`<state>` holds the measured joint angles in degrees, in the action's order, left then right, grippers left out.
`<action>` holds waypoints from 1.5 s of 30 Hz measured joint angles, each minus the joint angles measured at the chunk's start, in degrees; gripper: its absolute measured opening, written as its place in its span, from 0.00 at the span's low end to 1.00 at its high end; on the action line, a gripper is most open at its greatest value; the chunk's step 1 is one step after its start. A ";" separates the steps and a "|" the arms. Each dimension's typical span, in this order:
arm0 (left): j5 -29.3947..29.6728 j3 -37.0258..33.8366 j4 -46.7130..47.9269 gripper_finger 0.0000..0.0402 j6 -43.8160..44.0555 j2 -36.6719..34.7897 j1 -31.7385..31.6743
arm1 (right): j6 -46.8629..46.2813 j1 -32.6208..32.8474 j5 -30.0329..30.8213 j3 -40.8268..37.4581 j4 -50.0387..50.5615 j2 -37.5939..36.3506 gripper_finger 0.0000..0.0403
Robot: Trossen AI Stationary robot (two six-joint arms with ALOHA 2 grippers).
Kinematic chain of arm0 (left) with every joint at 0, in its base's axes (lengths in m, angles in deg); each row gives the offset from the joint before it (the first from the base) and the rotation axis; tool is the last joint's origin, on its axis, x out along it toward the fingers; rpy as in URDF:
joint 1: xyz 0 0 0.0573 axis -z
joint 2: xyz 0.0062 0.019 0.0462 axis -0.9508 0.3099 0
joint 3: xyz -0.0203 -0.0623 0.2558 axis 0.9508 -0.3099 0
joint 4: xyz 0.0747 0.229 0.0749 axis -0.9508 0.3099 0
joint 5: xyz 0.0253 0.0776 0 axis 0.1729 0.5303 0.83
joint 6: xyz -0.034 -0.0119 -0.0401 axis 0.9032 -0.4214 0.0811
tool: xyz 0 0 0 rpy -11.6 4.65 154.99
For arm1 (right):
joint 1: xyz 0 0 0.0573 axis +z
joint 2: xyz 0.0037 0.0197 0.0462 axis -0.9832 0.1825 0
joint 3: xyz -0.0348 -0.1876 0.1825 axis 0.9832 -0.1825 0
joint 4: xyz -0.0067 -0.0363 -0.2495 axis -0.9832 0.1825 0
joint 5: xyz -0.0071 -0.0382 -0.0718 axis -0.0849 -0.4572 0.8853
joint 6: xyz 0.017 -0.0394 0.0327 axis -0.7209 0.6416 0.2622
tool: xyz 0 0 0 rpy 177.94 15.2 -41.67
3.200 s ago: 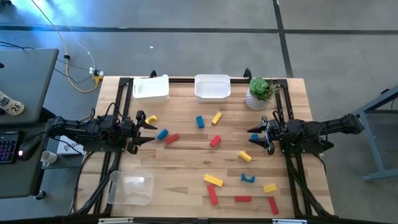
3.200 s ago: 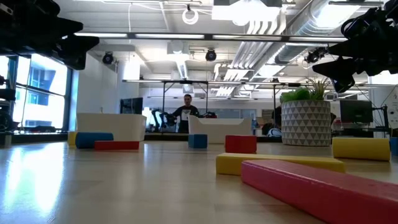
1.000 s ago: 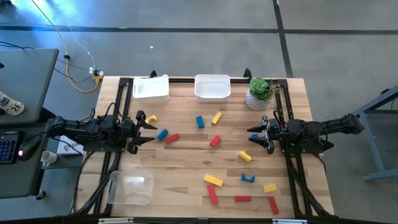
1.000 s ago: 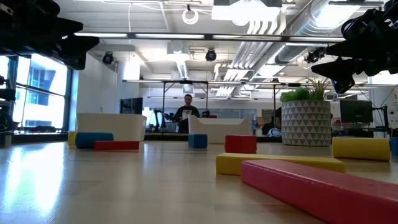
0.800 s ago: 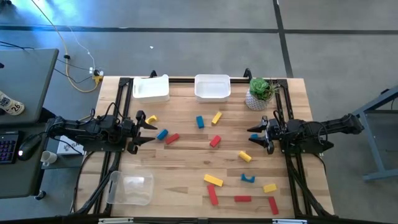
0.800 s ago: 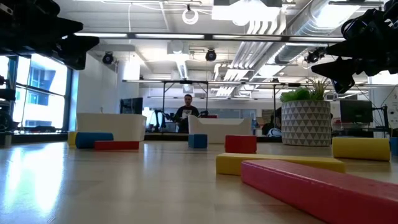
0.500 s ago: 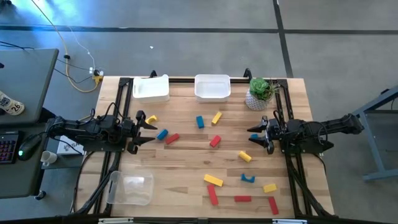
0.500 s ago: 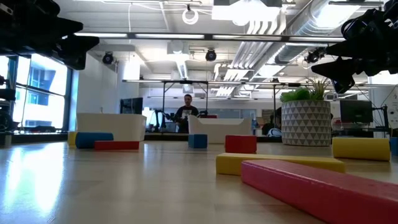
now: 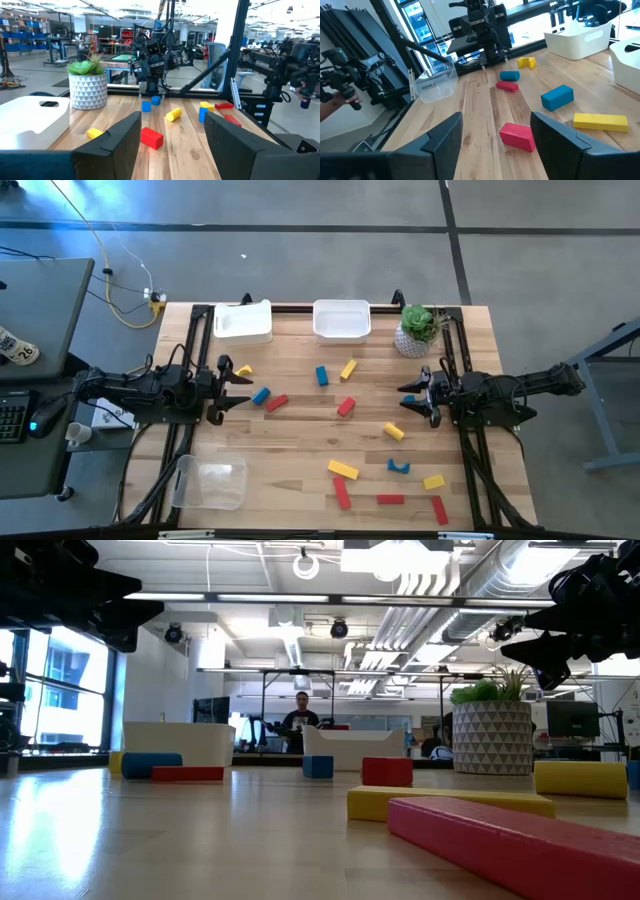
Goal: Sort & place blocks by color
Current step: Put the yellow block into the right white bin
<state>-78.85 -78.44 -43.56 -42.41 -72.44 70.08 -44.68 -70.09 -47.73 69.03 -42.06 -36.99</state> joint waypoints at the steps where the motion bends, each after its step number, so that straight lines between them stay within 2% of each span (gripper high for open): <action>1: 0.04 0.00 -0.04 0.51 0.02 0.00 0.00 | -0.16 0.00 0.00 -0.01 0.00 0.00 0.55; 8: 2.10 0.00 -1.34 0.51 4.54 0.00 0.00 | -9.27 0.02 1.32 0.01 -0.35 0.00 0.55; 13: 2.98 0.00 -2.17 0.51 11.88 0.00 0.00 | -9.31 0.00 1.57 0.00 -4.33 0.00 0.55; 18: 2.12 0.00 -2.23 0.51 15.24 0.00 0.02 | -9.33 0.02 1.55 0.04 -11.11 0.00 0.55; 24: 1.92 0.00 -2.23 0.51 19.02 0.00 0.02 | -8.00 0.02 1.47 4.70 -9.67 0.04 0.55; 30: 1.92 0.00 -2.23 0.51 19.15 0.00 0.02 | -4.93 0.02 1.64 15.12 1.16 3.74 0.55; 35: 1.92 0.00 -2.23 0.51 19.54 0.00 0.02 | -6.91 0.02 3.20 25.86 14.86 12.24 0.55; 39: 1.92 0.00 -2.23 0.51 19.56 0.00 0.02 | -11.32 0.02 1.91 33.78 25.67 21.01 0.55; 45: 1.92 0.00 -2.21 0.51 20.68 0.00 0.02 | -21.71 0.02 -4.72 41.67 38.29 34.41 0.55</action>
<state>-76.93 -78.44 -45.78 -21.73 -72.44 70.10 -66.40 -70.07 -52.46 110.70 -3.77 -2.57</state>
